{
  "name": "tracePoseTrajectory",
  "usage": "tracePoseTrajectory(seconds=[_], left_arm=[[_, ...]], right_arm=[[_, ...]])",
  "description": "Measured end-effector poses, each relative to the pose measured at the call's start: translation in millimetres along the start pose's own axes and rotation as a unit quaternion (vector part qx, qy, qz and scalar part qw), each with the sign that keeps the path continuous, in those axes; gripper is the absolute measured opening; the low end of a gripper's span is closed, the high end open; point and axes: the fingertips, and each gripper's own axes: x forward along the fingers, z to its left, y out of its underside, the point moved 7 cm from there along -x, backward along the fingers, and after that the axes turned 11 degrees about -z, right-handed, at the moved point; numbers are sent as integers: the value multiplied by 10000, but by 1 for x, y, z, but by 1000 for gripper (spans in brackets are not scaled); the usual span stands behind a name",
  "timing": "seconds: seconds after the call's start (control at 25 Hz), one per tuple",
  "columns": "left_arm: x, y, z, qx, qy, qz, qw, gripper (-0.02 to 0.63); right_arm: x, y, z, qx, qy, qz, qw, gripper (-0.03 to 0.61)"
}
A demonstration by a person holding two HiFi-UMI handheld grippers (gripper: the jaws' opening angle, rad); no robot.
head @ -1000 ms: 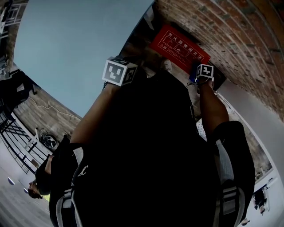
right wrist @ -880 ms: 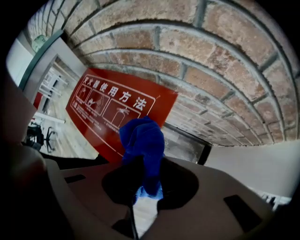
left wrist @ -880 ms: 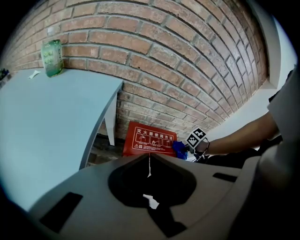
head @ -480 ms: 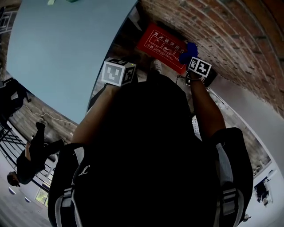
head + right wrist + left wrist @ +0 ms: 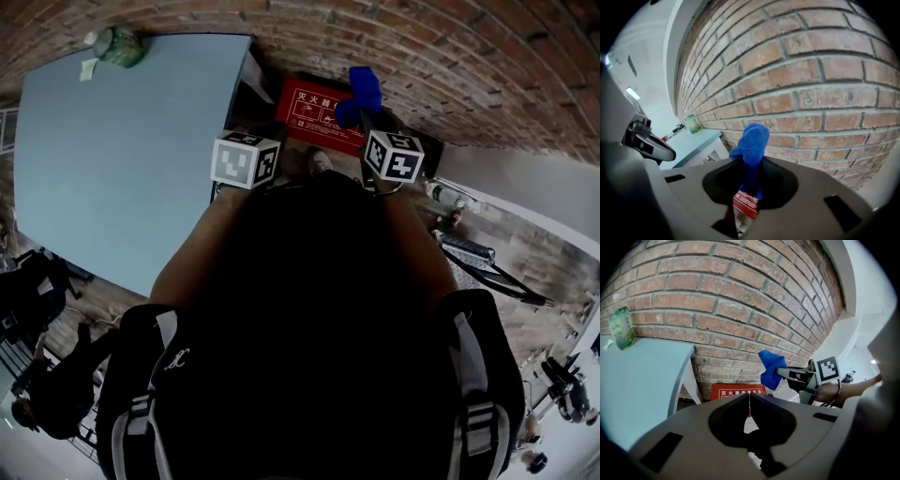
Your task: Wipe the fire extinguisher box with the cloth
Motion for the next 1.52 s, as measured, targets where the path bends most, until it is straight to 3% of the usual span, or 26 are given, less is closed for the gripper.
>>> tracePoseTrajectory(seconds=[0.4, 0.56, 0.72, 0.96, 1.12, 1.28, 1.52], left_arm=[[-40, 25, -25, 210, 318, -232, 9990, 11], [-46, 51, -47, 415, 365, -131, 9984, 11], [-33, 89, -79, 570, 758, 28, 9955, 11], [-48, 96, -134, 1043, 723, 112, 9919, 11], [-50, 90, -166, 933, 530, -113, 9942, 11], [-54, 107, -214, 903, 416, -536, 9936, 11], [-54, 135, -274, 846, 308, -733, 9932, 11]], right_arm=[[-83, -33, 80, -64, 161, -455, 9988, 83], [-120, -23, 102, -73, 427, -611, 9972, 83], [-169, 4, 114, 90, 596, -607, 9963, 83], [-228, 9, 91, 31, 580, -919, 9941, 83], [-254, 10, 77, -138, 244, -936, 9952, 83], [-298, 24, 64, -319, -55, -882, 9956, 83], [-350, 51, 30, -70, -189, -743, 9970, 83]])
